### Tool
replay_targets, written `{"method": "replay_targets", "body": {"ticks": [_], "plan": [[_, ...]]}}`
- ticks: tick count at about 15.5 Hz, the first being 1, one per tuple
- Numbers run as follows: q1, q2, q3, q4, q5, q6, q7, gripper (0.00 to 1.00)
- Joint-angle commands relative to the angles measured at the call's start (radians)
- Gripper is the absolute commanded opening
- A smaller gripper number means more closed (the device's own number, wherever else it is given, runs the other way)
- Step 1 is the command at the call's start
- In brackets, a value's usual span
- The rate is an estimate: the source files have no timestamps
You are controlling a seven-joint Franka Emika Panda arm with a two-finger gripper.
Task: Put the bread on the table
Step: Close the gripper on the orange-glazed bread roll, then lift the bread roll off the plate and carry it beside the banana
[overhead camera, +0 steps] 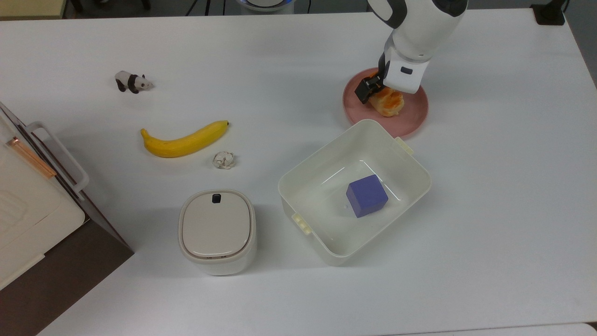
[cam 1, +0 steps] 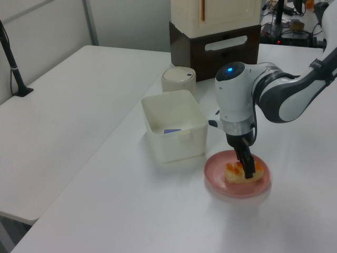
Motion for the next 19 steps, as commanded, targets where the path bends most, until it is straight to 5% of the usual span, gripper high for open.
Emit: {"method": "replay_targets", "body": {"ticks": [1,3,8,13,19], "plan": [[0.001,0.005,-0.005,0.011,-0.016,0.018,0.002,0.37],[0.001,0.005,-0.005,0.011,-0.016,0.018,0.005,0.15],[-0.004,-0.025,-0.003,0.054,-0.017,-0.031,-0.002,0.13],[-0.028,-0.114,0.006,0.142,0.001,-0.258,-0.132,0.13],[-0.203,-0.204,0.001,0.128,0.003,-0.319,-0.295,0.13]]}}
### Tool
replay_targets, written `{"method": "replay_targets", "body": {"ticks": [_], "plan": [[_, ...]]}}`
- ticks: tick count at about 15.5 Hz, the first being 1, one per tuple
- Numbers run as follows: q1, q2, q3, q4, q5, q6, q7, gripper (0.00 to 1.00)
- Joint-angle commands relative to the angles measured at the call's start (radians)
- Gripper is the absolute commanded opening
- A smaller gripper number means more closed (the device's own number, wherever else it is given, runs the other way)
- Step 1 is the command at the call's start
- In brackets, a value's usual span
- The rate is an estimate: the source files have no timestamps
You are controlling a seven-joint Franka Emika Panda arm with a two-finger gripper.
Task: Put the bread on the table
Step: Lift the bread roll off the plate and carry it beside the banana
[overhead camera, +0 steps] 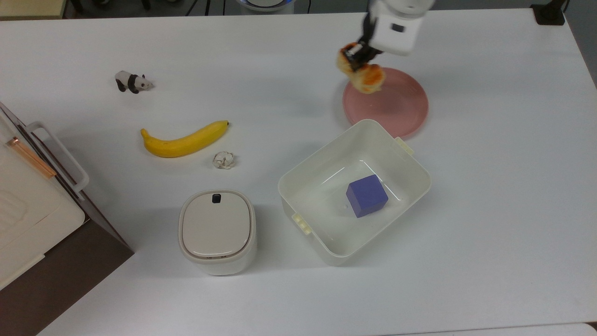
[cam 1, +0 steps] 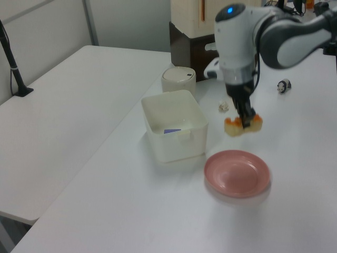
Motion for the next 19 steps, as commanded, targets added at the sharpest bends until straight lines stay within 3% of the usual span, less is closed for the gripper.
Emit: {"method": "replay_targets", "body": {"ticks": [1,6,12,15,17,19], "plan": [[-0.132,-0.052,-0.004,-0.025,0.007,-0.015,-0.116,0.13],[-0.247,0.032,-0.004,-0.030,-0.053,0.078,-0.148,0.13],[-0.253,0.198,-0.006,-0.025,-0.186,0.164,-0.069,0.14],[-0.265,0.218,-0.006,-0.025,-0.196,0.189,-0.069,0.15],[-0.269,0.218,-0.006,-0.024,-0.196,0.190,-0.073,0.30],[-0.270,0.216,-0.006,-0.021,-0.194,0.186,-0.082,0.64]]}}
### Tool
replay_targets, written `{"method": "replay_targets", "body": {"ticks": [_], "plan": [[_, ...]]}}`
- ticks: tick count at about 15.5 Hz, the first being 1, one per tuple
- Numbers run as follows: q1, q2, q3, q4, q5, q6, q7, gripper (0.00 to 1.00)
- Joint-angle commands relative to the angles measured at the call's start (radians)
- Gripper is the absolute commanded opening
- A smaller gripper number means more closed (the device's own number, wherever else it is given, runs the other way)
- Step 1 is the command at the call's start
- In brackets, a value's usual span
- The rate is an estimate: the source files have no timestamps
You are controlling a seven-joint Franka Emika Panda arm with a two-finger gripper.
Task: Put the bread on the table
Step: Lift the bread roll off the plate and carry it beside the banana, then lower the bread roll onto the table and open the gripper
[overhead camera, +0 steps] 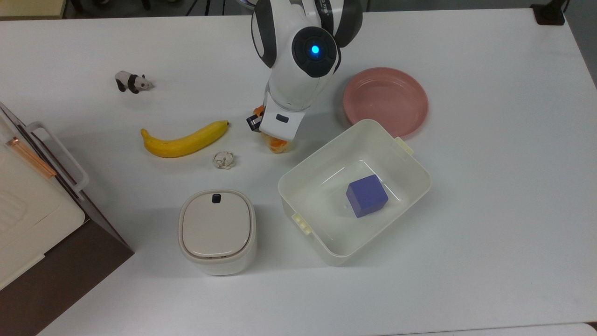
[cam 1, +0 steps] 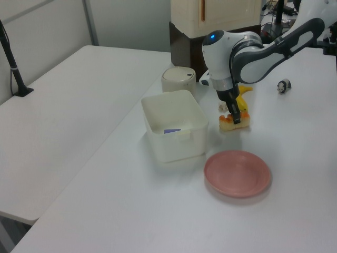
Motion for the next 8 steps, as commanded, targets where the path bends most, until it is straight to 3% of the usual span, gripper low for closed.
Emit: {"method": "replay_targets", "body": {"ticks": [1,4,8], "plan": [[-0.004,-0.017,-0.001,-0.002,-0.013,0.007,-0.002,0.67],[-0.007,-0.025,-0.001,0.000,-0.013,0.003,-0.015,1.00],[-0.019,-0.046,-0.001,0.001,-0.010,0.000,-0.049,1.00]]}}
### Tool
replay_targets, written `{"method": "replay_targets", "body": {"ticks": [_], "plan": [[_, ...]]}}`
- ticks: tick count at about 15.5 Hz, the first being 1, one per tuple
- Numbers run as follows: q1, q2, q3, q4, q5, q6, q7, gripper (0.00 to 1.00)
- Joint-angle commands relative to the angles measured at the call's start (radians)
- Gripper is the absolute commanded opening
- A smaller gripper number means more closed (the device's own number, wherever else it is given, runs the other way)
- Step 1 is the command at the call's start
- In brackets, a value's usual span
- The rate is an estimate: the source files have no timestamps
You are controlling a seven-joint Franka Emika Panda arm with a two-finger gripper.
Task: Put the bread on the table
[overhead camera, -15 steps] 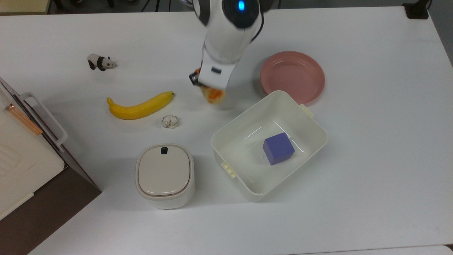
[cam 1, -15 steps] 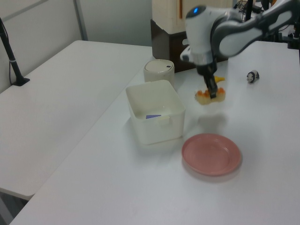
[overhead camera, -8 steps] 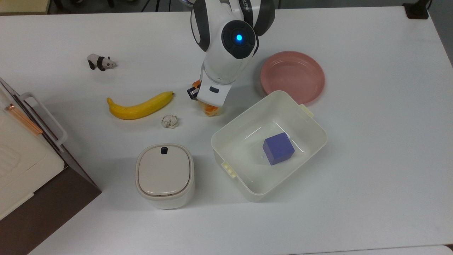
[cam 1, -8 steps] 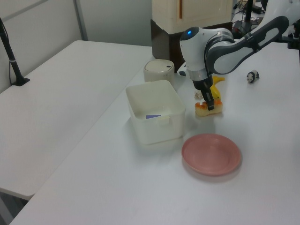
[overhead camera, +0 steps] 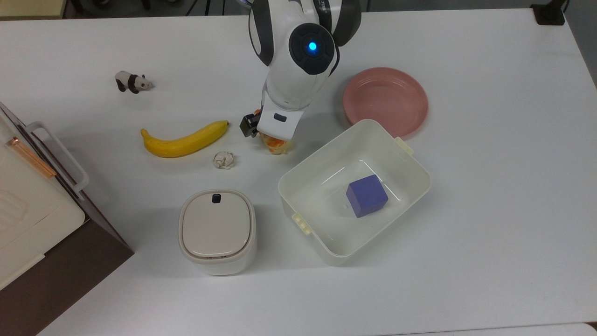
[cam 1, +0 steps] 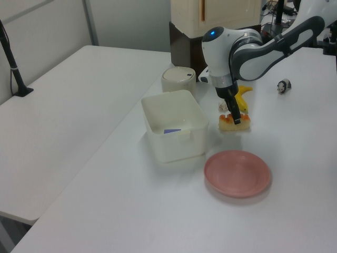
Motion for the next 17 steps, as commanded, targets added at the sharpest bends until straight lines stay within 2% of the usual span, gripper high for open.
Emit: {"method": "replay_targets", "body": {"ticks": [1,3,7,9,13,15,17], "plan": [[-0.020,-0.058,0.001,-0.012,-0.007,-0.002,-0.049,1.00],[-0.032,-0.091,0.001,0.008,0.004,-0.057,-0.086,1.00],[-0.084,-0.147,-0.002,0.098,0.126,-0.198,-0.216,1.00],[-0.098,-0.151,-0.004,0.169,0.157,-0.264,-0.230,1.00],[-0.107,-0.148,-0.050,0.301,0.286,-0.298,-0.166,1.00],[-0.106,-0.135,-0.067,0.373,0.303,-0.298,-0.041,1.00],[-0.104,-0.126,-0.085,0.428,0.303,-0.313,0.014,1.00]]}}
